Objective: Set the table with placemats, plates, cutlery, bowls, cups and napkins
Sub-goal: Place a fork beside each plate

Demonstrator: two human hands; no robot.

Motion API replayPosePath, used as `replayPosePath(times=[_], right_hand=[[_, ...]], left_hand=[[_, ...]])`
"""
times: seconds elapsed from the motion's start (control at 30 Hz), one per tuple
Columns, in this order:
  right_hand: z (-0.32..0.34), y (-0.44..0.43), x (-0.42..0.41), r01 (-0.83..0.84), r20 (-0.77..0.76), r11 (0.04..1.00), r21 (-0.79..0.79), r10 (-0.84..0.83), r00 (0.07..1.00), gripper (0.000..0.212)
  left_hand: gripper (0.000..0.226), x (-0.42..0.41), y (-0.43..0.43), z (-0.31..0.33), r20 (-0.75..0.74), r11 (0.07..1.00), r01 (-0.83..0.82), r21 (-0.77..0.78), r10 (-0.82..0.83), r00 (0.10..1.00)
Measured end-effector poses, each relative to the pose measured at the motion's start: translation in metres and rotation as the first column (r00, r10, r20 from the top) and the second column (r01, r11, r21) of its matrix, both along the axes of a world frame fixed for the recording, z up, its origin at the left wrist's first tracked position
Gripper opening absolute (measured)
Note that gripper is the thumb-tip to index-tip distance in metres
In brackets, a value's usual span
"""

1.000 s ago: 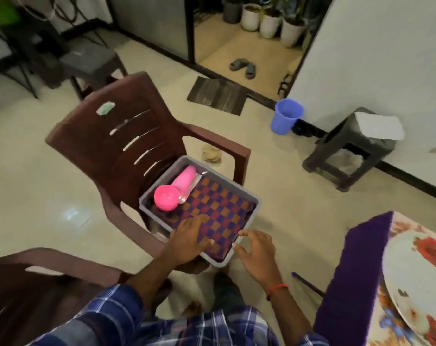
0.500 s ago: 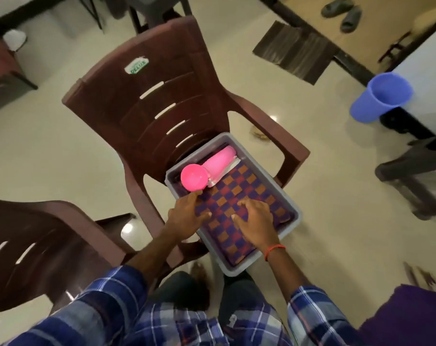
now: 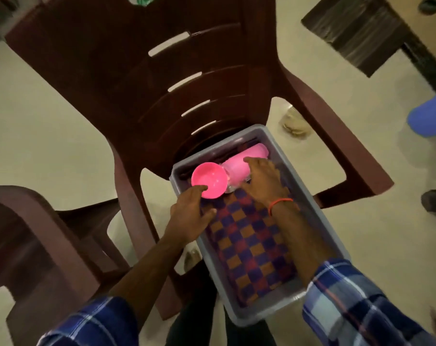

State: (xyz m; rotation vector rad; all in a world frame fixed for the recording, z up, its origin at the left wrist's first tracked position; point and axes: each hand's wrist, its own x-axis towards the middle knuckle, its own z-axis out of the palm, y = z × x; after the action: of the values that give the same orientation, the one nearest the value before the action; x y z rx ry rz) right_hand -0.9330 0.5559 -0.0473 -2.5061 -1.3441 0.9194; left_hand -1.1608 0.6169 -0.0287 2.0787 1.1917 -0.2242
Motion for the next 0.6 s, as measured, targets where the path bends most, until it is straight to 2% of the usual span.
replayPosePath(times=[0.07, 0.13, 0.17, 0.23, 0.3, 0.33, 0.4, 0.5, 0.57, 0.6], right_hand=[[-0.027, 0.031, 0.014, -0.219, 0.050, 0.972, -0.080, 0.223, 0.973, 0.096], [-0.049, 0.052, 0.021, -0.388, 0.098, 0.913, -0.131, 0.401, 0.911, 0.107], [-0.060, 0.057, 0.022, -0.450, 0.118, 0.879, -0.157, 0.469, 0.875, 0.106], [-0.076, 0.059, 0.021, -0.536, 0.195, 0.830, -0.155, 0.557, 0.807, 0.088], [-0.081, 0.052, 0.022, -0.566, 0.283, 0.821, -0.078, 0.563, 0.777, 0.069], [-0.079, 0.048, 0.024, -0.569, 0.312, 0.821, -0.044, 0.553, 0.773, 0.068], [-0.062, 0.035, 0.027, -0.513, 0.353, 0.858, 0.001, 0.480, 0.803, 0.080], [-0.029, 0.005, 0.009, -0.231, 0.390, 0.972, 0.033, 0.201, 0.899, 0.090], [-0.026, -0.022, -0.011, -0.077, 0.320, 0.992, -0.102, 0.106, 0.941, 0.092], [-0.030, -0.035, -0.021, -0.039, 0.222, 0.979, -0.199, 0.084, 0.971, 0.095]], left_hand=[[0.066, 0.009, 0.011, -0.015, 0.027, 0.999, 0.027, 0.048, -0.028, 0.999], [0.067, 0.015, 0.019, -0.025, 0.020, 0.995, 0.050, 0.083, -0.051, 0.998], [0.068, 0.016, 0.022, -0.031, 0.010, 0.993, 0.062, 0.100, -0.064, 0.998], [0.070, 0.017, 0.023, -0.041, -0.015, 0.989, 0.086, 0.121, -0.085, 0.996], [0.070, 0.016, 0.021, -0.048, -0.034, 0.987, 0.094, 0.130, -0.090, 0.995], [0.071, 0.015, 0.020, -0.050, -0.035, 0.986, 0.095, 0.137, -0.091, 0.995], [0.070, 0.013, 0.018, -0.052, -0.029, 0.988, 0.092, 0.124, -0.090, 0.996], [0.069, 0.012, 0.018, -0.053, 0.010, 0.994, 0.055, 0.099, -0.057, 0.998], [0.068, 0.014, 0.018, -0.053, 0.028, 0.995, 0.028, 0.094, -0.030, 0.999], [0.069, 0.016, 0.019, -0.052, 0.025, 0.996, 0.007, 0.090, -0.010, 1.000]])
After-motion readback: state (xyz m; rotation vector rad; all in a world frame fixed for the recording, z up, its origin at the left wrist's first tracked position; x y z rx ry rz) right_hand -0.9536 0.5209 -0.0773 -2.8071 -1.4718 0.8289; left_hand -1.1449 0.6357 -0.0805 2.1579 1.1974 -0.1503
